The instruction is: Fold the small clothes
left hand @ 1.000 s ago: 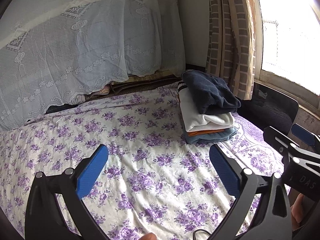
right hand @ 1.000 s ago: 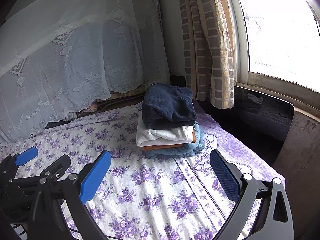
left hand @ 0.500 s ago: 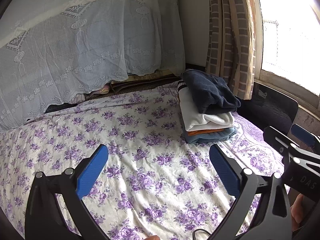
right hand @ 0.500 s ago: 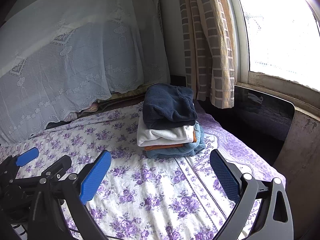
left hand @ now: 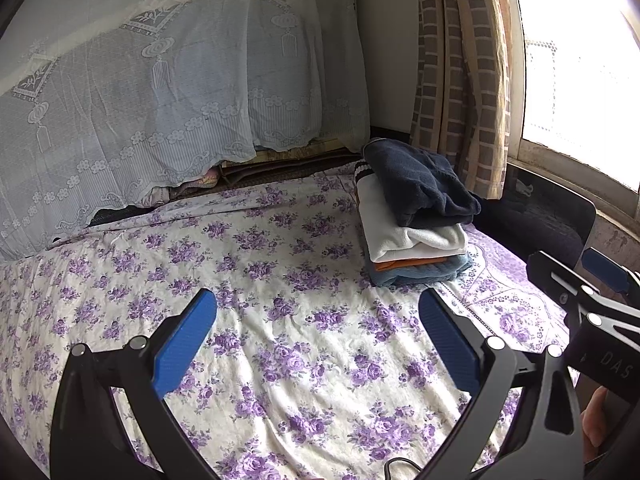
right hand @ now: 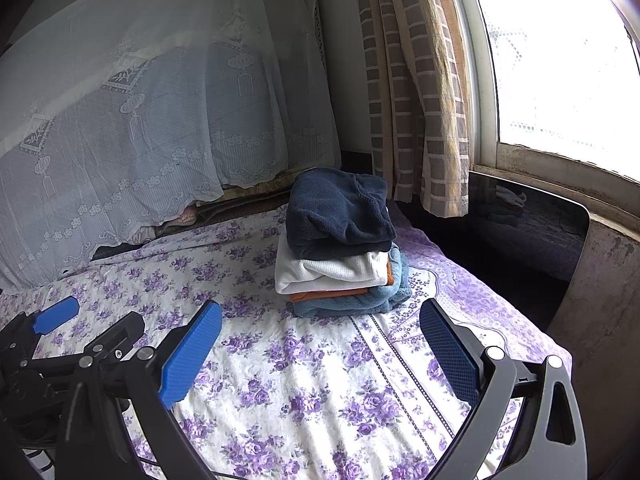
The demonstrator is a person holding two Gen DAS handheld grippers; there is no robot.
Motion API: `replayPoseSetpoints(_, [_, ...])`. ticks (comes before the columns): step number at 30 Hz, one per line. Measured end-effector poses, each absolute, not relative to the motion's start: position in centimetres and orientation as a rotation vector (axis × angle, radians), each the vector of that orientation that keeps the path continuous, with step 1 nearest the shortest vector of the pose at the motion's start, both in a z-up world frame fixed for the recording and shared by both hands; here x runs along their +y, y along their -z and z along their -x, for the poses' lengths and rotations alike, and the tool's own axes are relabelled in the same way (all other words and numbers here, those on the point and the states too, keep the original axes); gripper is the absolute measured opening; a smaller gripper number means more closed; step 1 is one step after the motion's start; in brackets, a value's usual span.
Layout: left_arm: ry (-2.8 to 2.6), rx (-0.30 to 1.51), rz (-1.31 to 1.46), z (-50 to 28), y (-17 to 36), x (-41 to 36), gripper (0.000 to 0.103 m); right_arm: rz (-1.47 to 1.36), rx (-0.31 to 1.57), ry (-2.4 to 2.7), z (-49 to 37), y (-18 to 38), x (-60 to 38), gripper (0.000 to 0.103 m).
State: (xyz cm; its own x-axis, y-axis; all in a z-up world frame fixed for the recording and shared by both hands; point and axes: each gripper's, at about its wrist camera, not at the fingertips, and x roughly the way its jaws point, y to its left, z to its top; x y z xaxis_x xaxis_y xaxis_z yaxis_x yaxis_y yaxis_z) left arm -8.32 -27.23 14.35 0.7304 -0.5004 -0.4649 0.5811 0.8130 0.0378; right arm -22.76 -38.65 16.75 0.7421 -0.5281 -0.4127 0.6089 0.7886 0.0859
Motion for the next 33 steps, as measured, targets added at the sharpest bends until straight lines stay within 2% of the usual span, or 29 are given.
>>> replayPoseSetpoints(33, [0.616,0.432,-0.208,9.3,-14.2,-27.4,0.098,-0.228,0.381,0.626,22.8,-16.9,-38.1,0.1])
